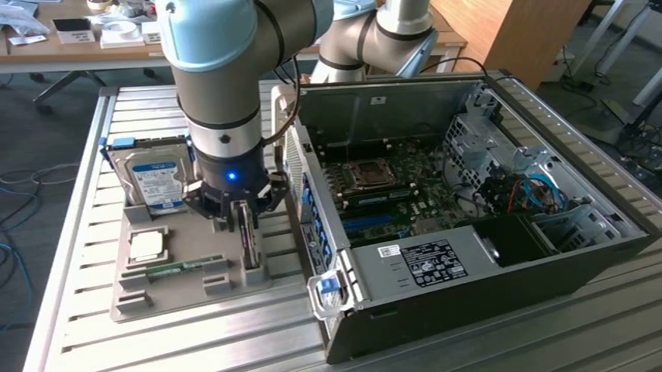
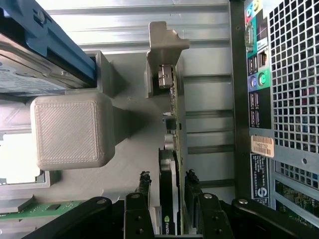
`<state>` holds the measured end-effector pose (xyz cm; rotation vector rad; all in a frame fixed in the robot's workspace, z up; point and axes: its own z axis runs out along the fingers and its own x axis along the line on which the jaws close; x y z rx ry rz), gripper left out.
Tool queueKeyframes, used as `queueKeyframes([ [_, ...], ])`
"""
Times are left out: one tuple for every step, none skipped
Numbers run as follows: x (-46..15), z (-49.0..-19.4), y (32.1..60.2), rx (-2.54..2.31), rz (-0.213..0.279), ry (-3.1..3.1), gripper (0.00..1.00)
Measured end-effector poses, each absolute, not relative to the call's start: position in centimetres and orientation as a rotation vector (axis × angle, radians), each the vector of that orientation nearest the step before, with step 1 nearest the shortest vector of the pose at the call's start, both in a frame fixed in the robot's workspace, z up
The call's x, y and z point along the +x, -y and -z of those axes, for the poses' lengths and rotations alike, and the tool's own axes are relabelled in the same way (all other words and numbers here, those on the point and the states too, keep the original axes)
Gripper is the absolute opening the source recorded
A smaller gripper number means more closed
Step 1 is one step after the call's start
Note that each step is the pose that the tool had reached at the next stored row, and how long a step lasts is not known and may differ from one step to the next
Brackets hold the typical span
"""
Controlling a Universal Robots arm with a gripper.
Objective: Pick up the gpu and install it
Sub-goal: 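Pick up the gpu and move the gpu toward the slot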
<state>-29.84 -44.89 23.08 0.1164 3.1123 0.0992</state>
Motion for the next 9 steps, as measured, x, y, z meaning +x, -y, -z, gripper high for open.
queueKeyframes([
  [-29.85,-23.05,44.84,0.117,-0.099,-3.112,0.42],
  [-29.85,-23.02,44.77,0.117,-0.100,-3.112,0.42],
  [-29.84,-23.00,44.66,0.116,-0.100,-3.112,0.42],
  [-29.84,-22.99,44.55,0.116,-0.100,-3.112,0.42],
  [-29.84,-22.98,44.47,0.117,-0.100,-3.112,0.42],
  [-29.84,-22.96,44.40,0.116,-0.100,-3.112,0.42],
  [-29.84,-22.93,44.36,0.116,-0.100,-3.112,0.42],
  [-29.84,-22.91,44.34,0.116,-0.100,-3.112,0.42],
  [-29.84,-22.91,44.34,0.116,-0.100,-3.112,0.42],
])
